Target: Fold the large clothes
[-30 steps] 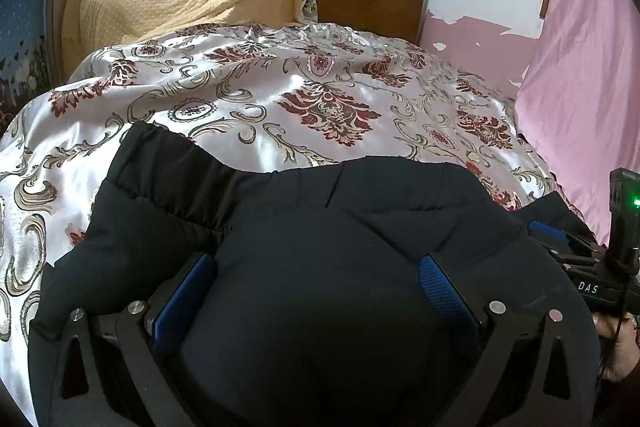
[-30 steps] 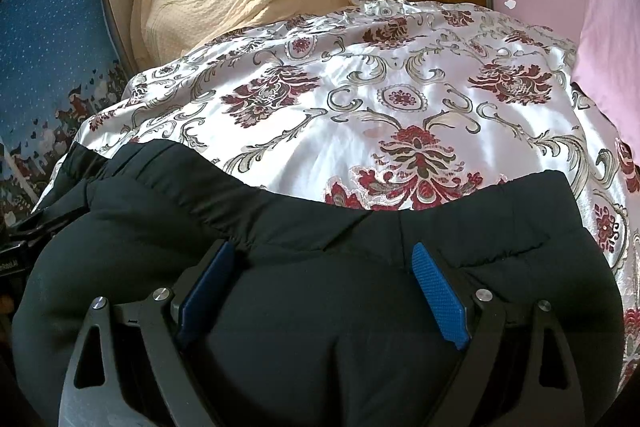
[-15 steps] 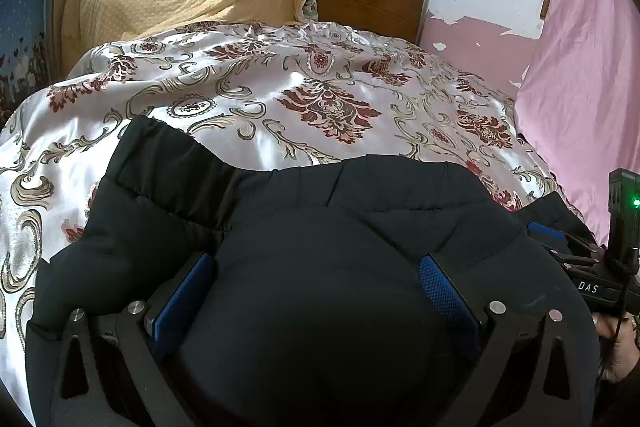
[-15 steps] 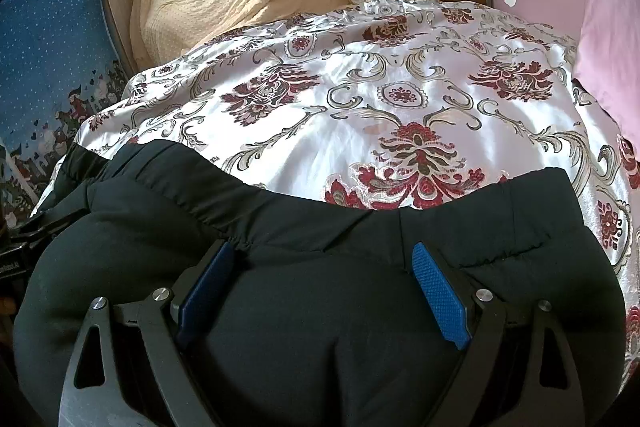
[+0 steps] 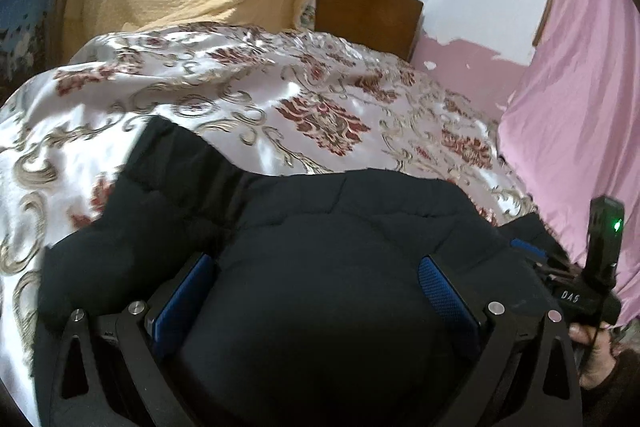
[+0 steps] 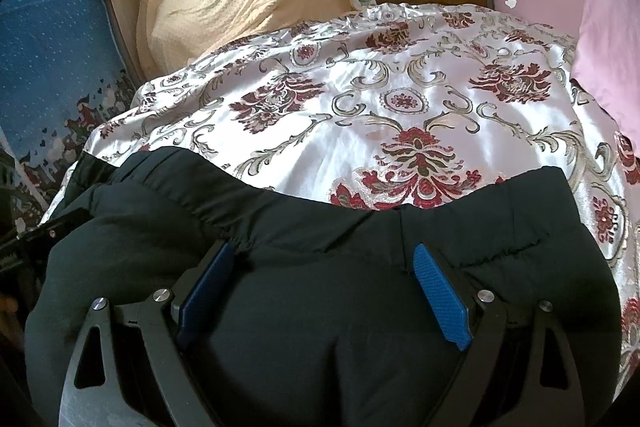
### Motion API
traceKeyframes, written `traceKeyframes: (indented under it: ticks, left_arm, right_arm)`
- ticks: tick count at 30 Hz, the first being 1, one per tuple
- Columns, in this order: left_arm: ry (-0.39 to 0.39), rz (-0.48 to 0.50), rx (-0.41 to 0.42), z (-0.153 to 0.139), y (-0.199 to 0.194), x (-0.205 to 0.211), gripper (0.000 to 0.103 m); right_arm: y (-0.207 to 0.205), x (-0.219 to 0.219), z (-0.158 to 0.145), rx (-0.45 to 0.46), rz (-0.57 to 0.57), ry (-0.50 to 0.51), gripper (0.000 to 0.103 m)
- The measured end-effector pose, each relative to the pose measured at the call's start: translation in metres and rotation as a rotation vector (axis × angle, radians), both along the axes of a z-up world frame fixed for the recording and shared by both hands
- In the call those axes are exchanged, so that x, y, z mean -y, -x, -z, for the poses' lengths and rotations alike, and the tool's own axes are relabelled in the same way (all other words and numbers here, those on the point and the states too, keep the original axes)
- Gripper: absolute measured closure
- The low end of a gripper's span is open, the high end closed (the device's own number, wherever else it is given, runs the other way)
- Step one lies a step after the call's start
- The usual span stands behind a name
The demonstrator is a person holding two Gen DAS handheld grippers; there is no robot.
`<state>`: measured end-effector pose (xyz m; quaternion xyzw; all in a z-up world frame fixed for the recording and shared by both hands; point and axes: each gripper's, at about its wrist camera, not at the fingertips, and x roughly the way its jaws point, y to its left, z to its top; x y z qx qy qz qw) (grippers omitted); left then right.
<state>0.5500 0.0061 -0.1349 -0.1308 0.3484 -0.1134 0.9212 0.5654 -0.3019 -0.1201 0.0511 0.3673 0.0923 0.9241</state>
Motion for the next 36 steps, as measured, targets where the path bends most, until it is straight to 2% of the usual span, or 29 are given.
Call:
traceKeyframes:
  ticks: [4, 8, 11, 13, 14, 18, 20, 23, 26, 31, 36]
  left_arm:
    - [0.039, -0.077, 0.009, -0.007, 0.026, -0.027, 0.000]
    - [0.092, -0.129, -0.020, -0.007, 0.046, -0.055, 0.000]
    - [0.031, -0.141, -0.039, -0.005, 0.059, -0.063, 0.000]
    - [-0.040, -0.170, -0.071, 0.000, 0.067, -0.068, 0.000]
    - [-0.044, -0.179, -0.093, 0.005, 0.072, -0.076, 0.000]
    - [0.169, -0.199, -0.180, 0.029, 0.087, -0.114, 0.000]
    - [0.198, -0.180, -0.172, 0.032, 0.091, -0.122, 0.000]
    - [0.158, -0.114, -0.171, 0.033, 0.088, -0.111, 0.000]
    - [0.155, -0.044, -0.161, 0.034, 0.086, -0.103, 0.000]
    - [0.183, 0.017, -0.161, 0.039, 0.083, -0.104, 0.000]
    - [0.196, 0.063, -0.150, 0.044, 0.082, -0.104, 0.000]
  right_arm:
    - [0.019, 0.002, -0.009, 0.027, 0.002, -0.003, 0.008]
    - [0.041, 0.005, -0.016, 0.039, -0.007, -0.002, 0.006]
    - [0.056, 0.005, -0.020, 0.041, -0.012, 0.017, 0.005]
    - [0.066, 0.005, -0.023, 0.039, -0.019, 0.028, 0.005]
    - [0.071, 0.005, -0.025, 0.035, -0.022, 0.034, 0.005]
    - [0.101, 0.016, -0.037, 0.043, -0.048, 0.010, 0.004]
    - [0.117, 0.026, -0.043, 0.042, -0.066, 0.003, 0.004]
    - [0.135, 0.050, -0.046, 0.013, -0.079, 0.052, 0.003]
    - [0.138, 0.077, -0.043, -0.019, -0.061, 0.083, 0.003]
    - [0.122, 0.119, -0.035, -0.083, -0.034, -0.026, 0.003]
    - [0.091, 0.125, -0.020, -0.154, -0.115, -0.084, 0.003]
